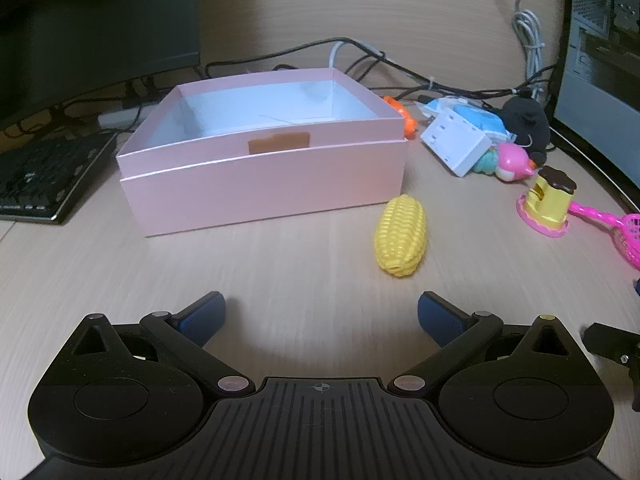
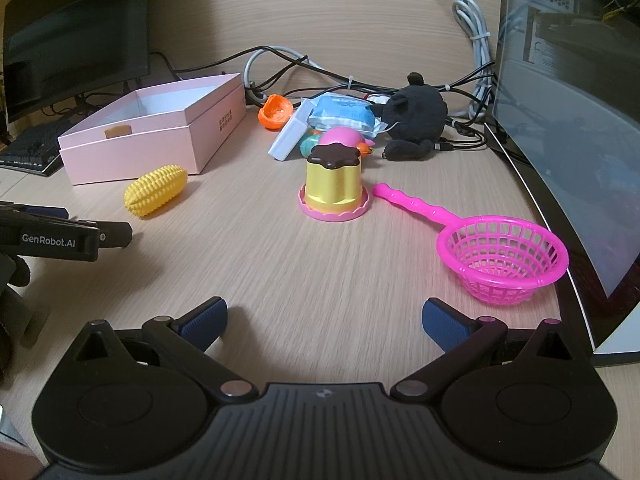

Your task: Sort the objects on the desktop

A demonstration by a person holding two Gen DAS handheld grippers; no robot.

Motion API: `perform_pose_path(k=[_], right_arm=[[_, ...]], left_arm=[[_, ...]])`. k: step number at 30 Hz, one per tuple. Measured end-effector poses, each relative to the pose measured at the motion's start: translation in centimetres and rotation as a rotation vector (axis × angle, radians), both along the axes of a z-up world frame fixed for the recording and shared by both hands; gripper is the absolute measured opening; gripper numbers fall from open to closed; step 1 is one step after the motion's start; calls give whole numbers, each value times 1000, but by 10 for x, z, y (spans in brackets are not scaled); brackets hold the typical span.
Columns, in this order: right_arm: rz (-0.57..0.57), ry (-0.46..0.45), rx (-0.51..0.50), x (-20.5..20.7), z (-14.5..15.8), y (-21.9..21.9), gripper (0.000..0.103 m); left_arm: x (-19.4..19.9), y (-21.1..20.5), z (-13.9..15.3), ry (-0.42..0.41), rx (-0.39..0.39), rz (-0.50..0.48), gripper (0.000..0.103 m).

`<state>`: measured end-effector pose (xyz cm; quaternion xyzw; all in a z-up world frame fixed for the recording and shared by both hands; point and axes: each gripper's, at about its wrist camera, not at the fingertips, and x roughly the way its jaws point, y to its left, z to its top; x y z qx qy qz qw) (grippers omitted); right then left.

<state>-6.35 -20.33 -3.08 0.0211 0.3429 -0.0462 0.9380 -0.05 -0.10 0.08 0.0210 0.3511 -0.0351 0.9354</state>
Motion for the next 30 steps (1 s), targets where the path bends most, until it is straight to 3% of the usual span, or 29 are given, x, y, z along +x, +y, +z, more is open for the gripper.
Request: perform_pose_path(k=[9,11,15,30], right_arm=[[57,-22,56,3,1,-15,103],[59,-24,68,2,2,-17,103],[66,16,-2,8,1,-6,103],[91,42,-4,12,2,-8,103]], left_arm=[[-1,1,0,-2,-1,-86,103],[-1,1,-1,-2,-2,-87,103],[-1,1,-1,-2,-2,-87,103],[0,-4,-1,-2,0,-60,103]])
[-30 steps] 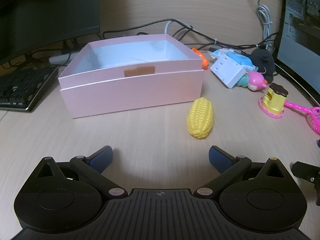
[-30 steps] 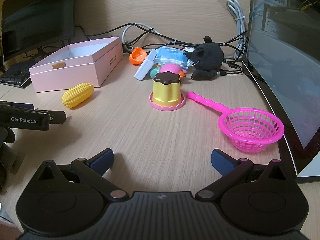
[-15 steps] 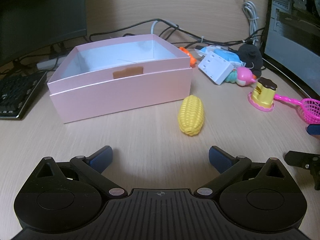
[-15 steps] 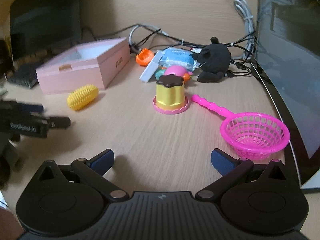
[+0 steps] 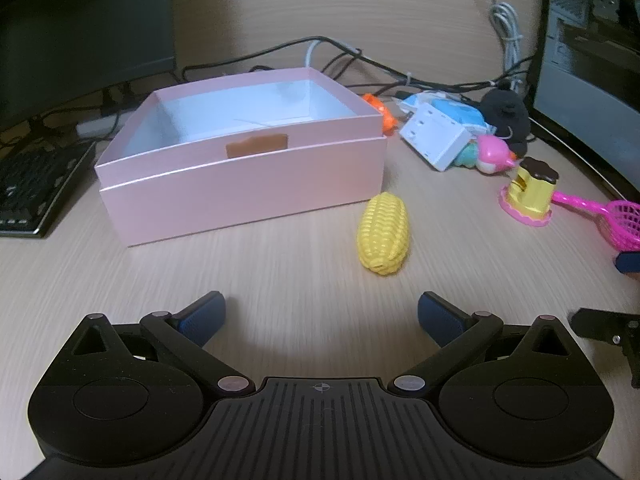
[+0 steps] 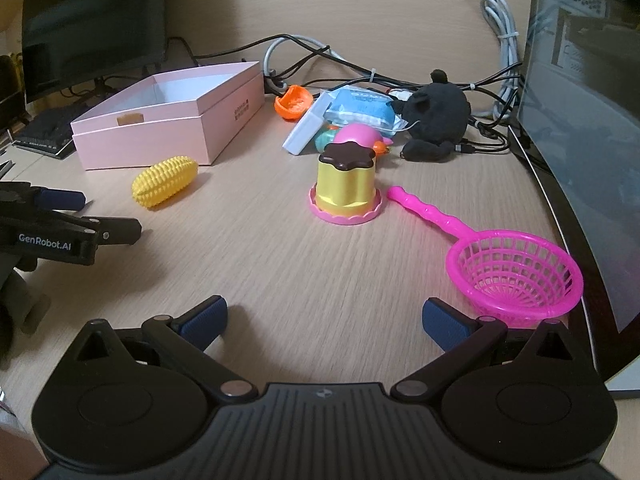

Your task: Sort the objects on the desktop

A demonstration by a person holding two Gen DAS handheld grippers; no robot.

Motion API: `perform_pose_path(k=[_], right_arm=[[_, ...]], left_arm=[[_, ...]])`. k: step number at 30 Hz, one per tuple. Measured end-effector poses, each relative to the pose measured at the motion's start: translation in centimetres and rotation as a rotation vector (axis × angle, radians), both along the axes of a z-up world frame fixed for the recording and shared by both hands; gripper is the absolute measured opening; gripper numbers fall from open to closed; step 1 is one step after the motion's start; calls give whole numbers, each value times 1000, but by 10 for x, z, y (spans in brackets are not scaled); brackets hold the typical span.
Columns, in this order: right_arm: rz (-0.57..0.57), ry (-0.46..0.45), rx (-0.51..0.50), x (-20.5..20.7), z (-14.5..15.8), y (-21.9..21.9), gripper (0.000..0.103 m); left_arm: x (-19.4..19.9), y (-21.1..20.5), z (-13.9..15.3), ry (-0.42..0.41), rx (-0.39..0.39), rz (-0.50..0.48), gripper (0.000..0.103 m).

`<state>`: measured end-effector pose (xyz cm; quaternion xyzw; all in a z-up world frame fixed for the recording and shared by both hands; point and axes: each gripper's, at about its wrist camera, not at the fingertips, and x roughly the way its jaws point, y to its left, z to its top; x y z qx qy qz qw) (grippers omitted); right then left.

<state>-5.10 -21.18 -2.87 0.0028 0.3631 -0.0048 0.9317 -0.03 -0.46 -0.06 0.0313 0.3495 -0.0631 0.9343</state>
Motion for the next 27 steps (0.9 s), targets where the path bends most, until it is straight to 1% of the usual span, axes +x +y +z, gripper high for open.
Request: perform_pose_path(k=[3,8,14,21,27], right_arm=[[30,8,0,3,1,-3,103],[44,11,-5,4,1,-3,103],[114,11,-8,6,1,-7,103],[112,6,-8,6,0,-6,103],[80,-3,-16,2,0,-3,103]], left_arm=[[0,0,0,0,-1,13,103],[1,-1,1,1,-1,42,103],[0,-2,1,1,-2,69,103],[0,-3,1,2,-1,71,103],[-1,-3,0,4,-1,66,103]])
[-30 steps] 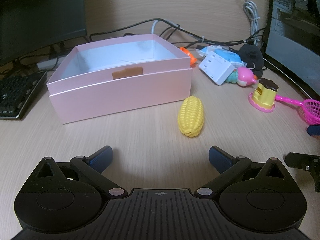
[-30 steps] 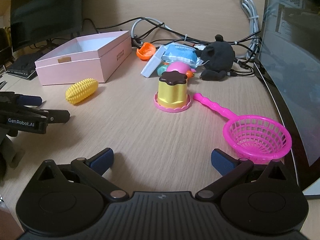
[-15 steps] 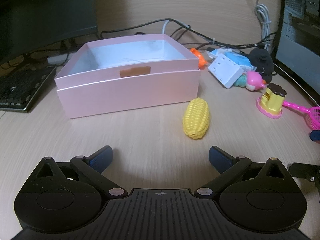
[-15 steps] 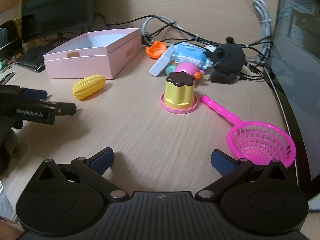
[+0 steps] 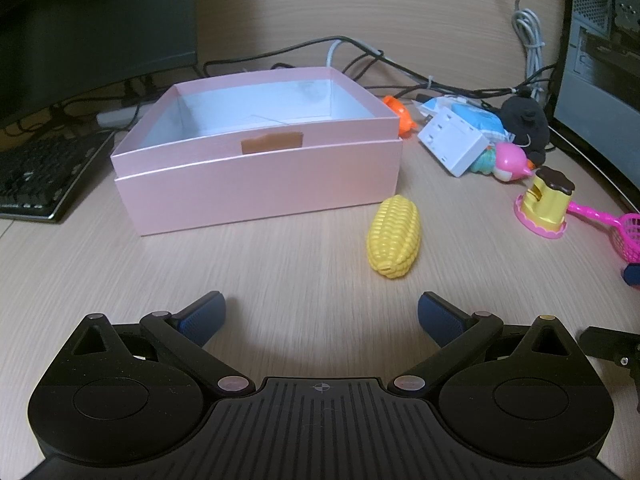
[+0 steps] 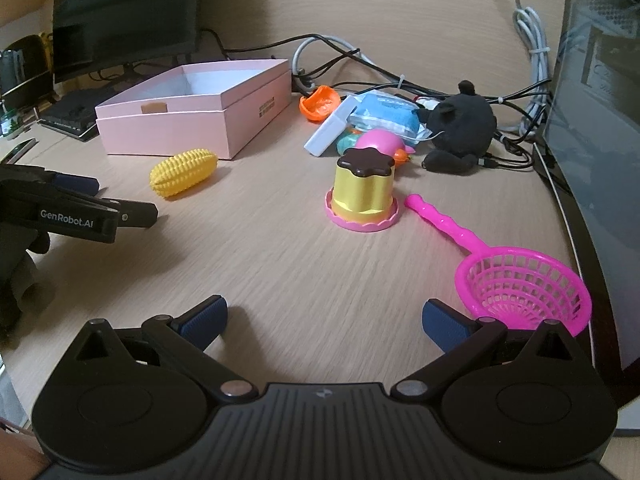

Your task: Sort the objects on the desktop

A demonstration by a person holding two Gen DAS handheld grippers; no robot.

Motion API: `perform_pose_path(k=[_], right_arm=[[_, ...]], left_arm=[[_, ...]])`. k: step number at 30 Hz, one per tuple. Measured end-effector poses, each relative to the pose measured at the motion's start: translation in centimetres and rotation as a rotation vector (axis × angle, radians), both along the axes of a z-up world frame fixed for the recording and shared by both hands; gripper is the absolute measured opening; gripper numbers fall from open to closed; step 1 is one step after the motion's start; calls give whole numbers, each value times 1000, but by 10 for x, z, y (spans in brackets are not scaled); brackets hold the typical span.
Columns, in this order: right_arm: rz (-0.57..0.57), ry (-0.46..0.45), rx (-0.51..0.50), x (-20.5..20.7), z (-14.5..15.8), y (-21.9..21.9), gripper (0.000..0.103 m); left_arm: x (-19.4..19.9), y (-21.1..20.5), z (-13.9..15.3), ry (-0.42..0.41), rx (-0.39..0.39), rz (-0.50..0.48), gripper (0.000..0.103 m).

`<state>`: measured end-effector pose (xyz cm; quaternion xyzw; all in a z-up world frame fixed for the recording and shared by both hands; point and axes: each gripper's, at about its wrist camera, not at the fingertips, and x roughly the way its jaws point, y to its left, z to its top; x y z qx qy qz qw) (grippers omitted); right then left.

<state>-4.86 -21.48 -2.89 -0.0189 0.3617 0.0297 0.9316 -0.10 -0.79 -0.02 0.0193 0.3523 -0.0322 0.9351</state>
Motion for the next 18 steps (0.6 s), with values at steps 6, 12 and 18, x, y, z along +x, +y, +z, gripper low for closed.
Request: perform_pose_path(k=[6,12,18], right_arm=[[-22,13,13,0,0,0,103],[-70,8,8,-4,0,4,103],[-69,-10,-59,-6,2,13,103]], left_arm=[[1,0,0,4,1,-4,103],[19,-1,4,42,3,-7,103],[39,-5,8,15,69,50,103]])
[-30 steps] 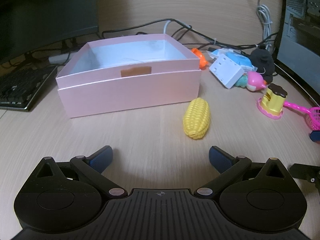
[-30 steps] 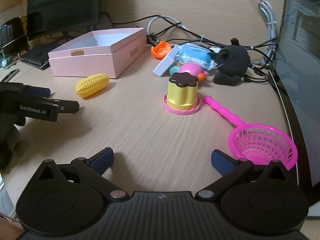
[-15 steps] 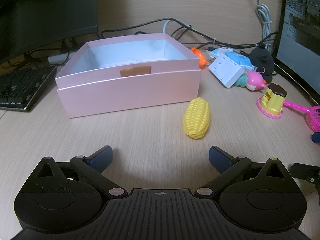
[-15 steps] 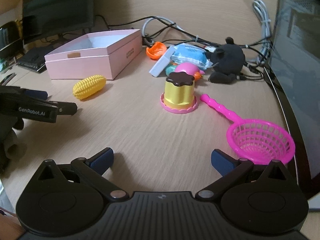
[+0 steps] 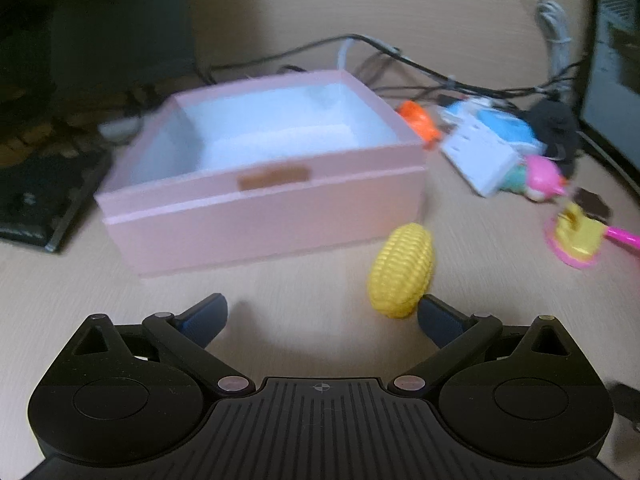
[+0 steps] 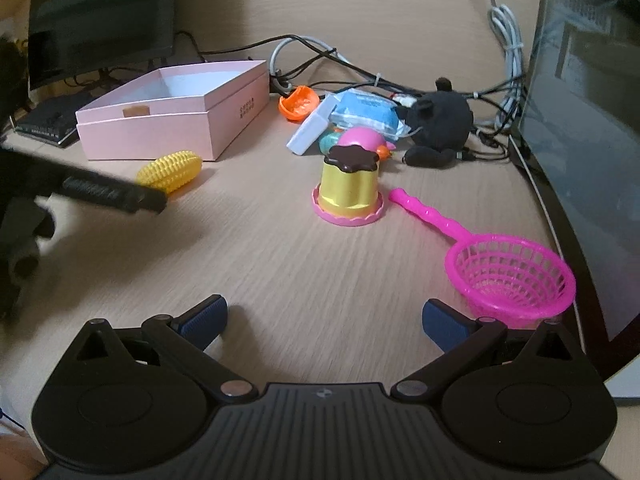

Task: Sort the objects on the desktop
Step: 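Grasp the yellow pudding-cup toy with the right gripper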

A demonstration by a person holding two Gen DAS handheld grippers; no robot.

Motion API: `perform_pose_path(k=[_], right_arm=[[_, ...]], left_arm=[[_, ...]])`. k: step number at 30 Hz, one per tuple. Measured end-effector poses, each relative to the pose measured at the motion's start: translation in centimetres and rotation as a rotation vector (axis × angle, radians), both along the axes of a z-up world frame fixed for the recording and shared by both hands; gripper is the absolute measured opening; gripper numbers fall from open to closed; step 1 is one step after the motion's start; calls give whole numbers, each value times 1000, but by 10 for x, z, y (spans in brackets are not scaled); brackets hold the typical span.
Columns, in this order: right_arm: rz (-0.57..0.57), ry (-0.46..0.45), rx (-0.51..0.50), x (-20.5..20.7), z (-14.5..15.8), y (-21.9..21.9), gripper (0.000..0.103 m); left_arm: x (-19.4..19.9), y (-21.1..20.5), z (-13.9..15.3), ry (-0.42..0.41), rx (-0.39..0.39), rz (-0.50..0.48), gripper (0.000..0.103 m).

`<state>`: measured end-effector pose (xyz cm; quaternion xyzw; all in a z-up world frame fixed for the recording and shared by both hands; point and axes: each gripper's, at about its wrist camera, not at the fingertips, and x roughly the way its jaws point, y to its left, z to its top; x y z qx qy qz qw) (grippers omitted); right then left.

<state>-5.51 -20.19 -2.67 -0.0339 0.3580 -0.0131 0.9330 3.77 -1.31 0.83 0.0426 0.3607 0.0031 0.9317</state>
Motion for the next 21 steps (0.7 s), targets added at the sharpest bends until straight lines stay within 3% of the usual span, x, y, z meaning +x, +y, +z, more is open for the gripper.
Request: perform_pose_path(k=[2,5,7,10,14,17,21], right_arm=[[19,20,-36,4,4,5,103],[50,11,-61,13,15,9,94],[25,-9,-67,25,22,7,83],[-37,-35,-47,54,29,-2,80],[-6,-4,-27,89,23,-4,80],[-12,21,-21,105,14,-7,79],[-38,43,77,106,12,-16,76]], left_arm=[[0,5,2,-16,29,34,103],[3,18,4,-19,53,108,103],[3,29,4,-2,26,155,103],[-6,44,8,14,-67,194,103],[-24,44,15,9,-178,96,103],[-31,30,18,8,-168,-4,103],[-27,12,17,14,-131,-86,103]])
